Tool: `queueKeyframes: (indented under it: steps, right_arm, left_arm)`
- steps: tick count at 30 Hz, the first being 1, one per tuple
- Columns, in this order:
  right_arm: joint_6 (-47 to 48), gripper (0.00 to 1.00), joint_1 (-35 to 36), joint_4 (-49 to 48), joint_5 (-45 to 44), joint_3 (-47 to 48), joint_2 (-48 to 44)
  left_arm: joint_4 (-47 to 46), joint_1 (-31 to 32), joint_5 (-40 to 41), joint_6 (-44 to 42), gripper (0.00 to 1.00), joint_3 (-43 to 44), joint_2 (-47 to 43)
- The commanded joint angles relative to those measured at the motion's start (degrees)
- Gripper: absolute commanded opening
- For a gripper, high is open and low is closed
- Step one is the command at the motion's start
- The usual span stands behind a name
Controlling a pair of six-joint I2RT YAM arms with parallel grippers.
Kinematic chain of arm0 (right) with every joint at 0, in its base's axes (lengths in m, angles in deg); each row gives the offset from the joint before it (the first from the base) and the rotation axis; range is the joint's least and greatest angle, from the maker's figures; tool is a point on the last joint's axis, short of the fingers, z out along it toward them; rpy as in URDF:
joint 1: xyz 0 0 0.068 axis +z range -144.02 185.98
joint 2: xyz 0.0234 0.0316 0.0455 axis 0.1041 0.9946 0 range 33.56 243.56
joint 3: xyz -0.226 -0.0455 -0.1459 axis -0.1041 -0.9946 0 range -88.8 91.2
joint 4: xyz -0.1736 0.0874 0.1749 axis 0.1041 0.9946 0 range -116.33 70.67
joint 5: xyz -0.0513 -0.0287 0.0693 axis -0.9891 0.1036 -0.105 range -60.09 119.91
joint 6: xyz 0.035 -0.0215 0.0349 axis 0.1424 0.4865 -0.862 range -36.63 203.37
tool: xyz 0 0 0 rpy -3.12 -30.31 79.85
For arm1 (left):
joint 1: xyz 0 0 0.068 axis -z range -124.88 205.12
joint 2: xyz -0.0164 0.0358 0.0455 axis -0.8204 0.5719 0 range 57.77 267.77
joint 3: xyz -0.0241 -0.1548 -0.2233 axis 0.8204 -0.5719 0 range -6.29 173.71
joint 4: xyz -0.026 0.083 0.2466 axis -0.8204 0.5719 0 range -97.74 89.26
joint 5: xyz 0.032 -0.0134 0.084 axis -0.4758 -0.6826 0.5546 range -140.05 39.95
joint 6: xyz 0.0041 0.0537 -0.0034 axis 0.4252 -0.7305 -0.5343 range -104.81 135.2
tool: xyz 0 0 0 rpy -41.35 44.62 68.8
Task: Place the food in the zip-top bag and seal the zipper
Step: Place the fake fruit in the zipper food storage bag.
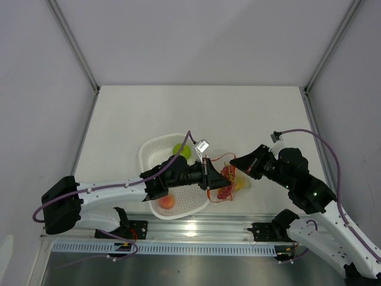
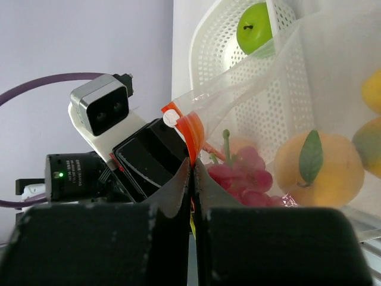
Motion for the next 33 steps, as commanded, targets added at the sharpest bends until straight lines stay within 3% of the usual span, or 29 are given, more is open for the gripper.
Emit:
queueKeyframes:
  steps: [1, 10, 13, 14, 23, 28, 33]
  right_arm:
    - [0.91, 0.00, -0.25, -3.44, 1.28, 0.72, 0.00]
    - [1.87, 0.00, -0.25, -2.73, 1.98, 1.59, -0.44]
    - [2.22, 0.00, -0.25, -2.12, 1.63, 1.86, -0.44]
    - [2.31, 0.00, -0.25, -1.94, 1.55, 1.94, -0.44]
    - [4.86, 0.00, -0.34, 1.31, -1.18, 2.65, -0.62]
    - [8.02, 0.00, -0.43, 4.55, -2.93, 3.26, -0.27]
    - [11.71, 0.00, -0.34, 8.33, -5.22, 3.35, -0.88]
  left_arm:
    - [9.22, 0.09, 0.32, -0.94, 0.17, 6.81, 1.33]
    - [24.67, -4.31, 1.37, -2.70, 0.59, 15.86, 4.23]
    - [28.21, -4.66, 4.26, -4.45, 0.80, 17.63, 3.44]
    - [29.00, -4.66, 4.88, -5.42, 0.99, 17.55, 2.31]
    - [29.19, -4.22, 10.94, -9.11, 1.00, 8.95, -10.25]
    - [36.81, -4.40, 17.19, -9.82, 1.00, 6.47, -20.09]
    - [45.88, -5.88, 22.11, -9.30, 0.99, 6.30, -24.07]
